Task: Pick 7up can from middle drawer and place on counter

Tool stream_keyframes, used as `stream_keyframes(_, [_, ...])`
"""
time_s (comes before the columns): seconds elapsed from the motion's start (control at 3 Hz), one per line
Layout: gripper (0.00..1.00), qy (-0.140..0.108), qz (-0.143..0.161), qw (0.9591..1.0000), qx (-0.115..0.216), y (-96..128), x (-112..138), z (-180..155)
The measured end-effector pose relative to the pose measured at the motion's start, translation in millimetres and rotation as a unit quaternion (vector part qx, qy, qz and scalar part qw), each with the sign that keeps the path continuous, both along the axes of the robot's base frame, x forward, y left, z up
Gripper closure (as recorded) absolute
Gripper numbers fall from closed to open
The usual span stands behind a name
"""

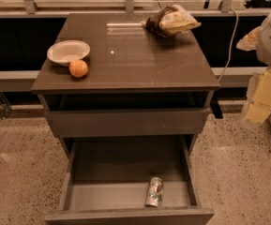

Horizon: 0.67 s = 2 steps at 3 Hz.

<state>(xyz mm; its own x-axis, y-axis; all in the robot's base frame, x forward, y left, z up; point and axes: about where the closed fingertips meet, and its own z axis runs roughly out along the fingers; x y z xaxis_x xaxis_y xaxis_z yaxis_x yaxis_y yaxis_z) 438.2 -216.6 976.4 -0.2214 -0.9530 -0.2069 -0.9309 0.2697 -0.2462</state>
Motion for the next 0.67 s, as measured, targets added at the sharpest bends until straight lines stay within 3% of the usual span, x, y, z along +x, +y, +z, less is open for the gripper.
stream_keyframes(0.33, [0.0,-0.004,0.002,1.0,-0.004,2,1,1])
stream_keyframes(0.67, [0.0,-0.01,0.06,0.9976,-0.032,21,14,-22])
